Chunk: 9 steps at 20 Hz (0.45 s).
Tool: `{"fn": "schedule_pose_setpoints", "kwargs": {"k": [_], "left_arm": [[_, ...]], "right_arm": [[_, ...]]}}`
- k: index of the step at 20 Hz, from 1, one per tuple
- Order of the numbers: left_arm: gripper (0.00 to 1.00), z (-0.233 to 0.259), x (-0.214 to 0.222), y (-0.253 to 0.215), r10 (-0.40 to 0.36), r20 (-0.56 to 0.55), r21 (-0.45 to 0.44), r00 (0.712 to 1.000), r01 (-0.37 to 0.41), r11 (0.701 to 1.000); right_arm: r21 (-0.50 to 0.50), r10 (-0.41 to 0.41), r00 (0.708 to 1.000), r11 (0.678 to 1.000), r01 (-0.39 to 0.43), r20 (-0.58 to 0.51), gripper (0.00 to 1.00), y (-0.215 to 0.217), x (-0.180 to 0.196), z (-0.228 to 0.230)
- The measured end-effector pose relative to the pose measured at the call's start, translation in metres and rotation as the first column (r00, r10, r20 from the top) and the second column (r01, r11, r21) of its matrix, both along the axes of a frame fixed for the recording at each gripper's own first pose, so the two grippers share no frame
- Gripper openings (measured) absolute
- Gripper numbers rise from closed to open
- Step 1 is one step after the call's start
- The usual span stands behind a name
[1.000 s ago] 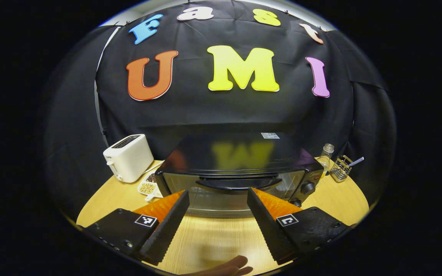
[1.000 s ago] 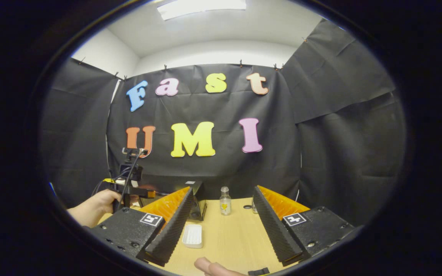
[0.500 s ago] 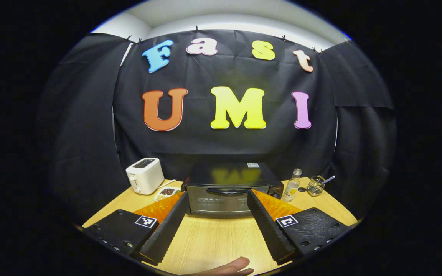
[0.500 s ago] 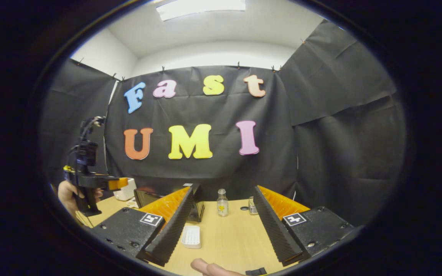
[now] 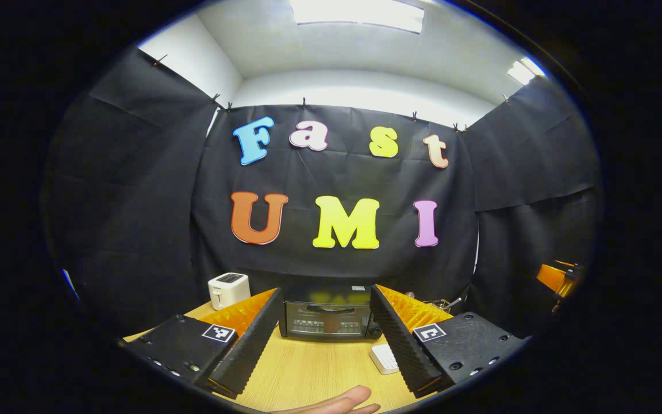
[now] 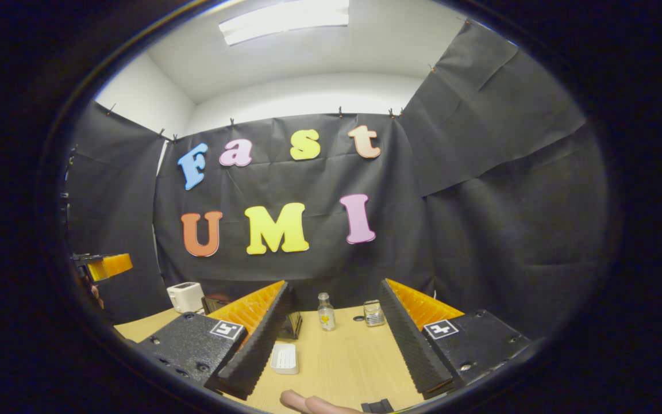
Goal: Open the electric oven with the left hand, put the food in, and close the electric oven.
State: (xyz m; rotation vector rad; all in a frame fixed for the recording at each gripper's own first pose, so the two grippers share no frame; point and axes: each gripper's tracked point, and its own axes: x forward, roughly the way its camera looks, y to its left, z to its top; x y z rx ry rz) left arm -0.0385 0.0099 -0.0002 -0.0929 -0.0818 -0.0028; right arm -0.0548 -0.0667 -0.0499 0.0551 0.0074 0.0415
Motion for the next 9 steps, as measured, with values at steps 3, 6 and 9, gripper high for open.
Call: {"fn": "schedule_pose_setpoints", "kwargs": {"k": [3, 6, 9], "left_arm": [[0.96, -0.009, -0.02, -0.008, -0.006, 0.007, 0.019, 1.0, 0.006, 1.0], [0.96, -0.016, -0.026, -0.009, -0.003, -0.013, 0.073, 1.0, 0.004, 0.997], [0.96, -0.023, -0.026, -0.013, -0.017, -0.034, 0.078, 0.999, 0.02, 0.997]], "right_arm": [[-0.002, 0.017, 1.0, 1.0, -0.017, 0.0, 0.99, 0.005, -0.007, -0.002], [-0.036, 0.04, 0.999, 0.999, -0.04, 0.002, 0.99, 0.015, -0.01, -0.002], [-0.062, 0.037, 0.999, 0.997, -0.036, 0.013, 0.99, 0.019, -0.013, -0.003]]}}
